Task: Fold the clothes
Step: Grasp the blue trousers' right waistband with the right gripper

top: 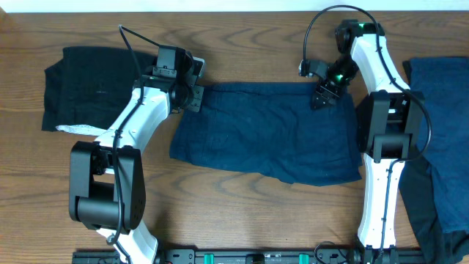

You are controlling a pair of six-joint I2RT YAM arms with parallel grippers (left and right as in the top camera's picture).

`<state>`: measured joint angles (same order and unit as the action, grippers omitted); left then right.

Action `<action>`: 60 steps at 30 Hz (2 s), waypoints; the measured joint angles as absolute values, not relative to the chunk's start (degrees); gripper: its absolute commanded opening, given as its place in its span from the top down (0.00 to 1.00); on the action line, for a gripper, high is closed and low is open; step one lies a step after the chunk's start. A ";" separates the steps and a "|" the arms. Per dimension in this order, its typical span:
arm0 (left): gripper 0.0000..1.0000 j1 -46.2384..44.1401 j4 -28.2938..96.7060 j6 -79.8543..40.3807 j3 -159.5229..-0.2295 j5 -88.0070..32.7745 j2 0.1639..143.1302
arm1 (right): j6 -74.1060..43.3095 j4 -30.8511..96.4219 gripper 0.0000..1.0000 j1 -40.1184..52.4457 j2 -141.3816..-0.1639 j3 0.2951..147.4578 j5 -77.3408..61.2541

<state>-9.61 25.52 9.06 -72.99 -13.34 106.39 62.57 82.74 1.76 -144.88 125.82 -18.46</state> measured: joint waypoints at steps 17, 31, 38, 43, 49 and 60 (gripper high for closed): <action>0.84 -9.61 25.50 9.04 -72.99 -13.34 106.39 | 62.74 84.53 0.71 1.78 -144.90 125.47 -18.37; 0.83 -9.61 25.52 9.06 -72.99 -13.37 106.39 | 61.93 88.92 0.99 3.14 -144.90 125.45 -18.79; 0.46 -9.61 24.97 9.30 -72.99 -13.39 106.39 | 61.76 93.47 0.99 4.64 -144.90 125.47 -20.03; 0.23 -9.61 23.99 9.26 -72.99 -13.43 106.39 | 61.76 95.53 0.99 5.87 -144.90 125.47 -22.44; 0.22 -9.61 20.97 9.06 -72.99 -13.54 106.39 | 61.82 97.34 0.99 8.34 -144.90 125.47 -24.14; 0.22 -9.61 17.63 9.06 -72.99 -13.56 108.14 | 61.98 97.49 0.99 12.14 -144.90 125.47 -24.69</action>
<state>-9.61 17.63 9.06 -72.99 -13.56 108.14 61.98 97.49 12.14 -144.90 125.47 -24.69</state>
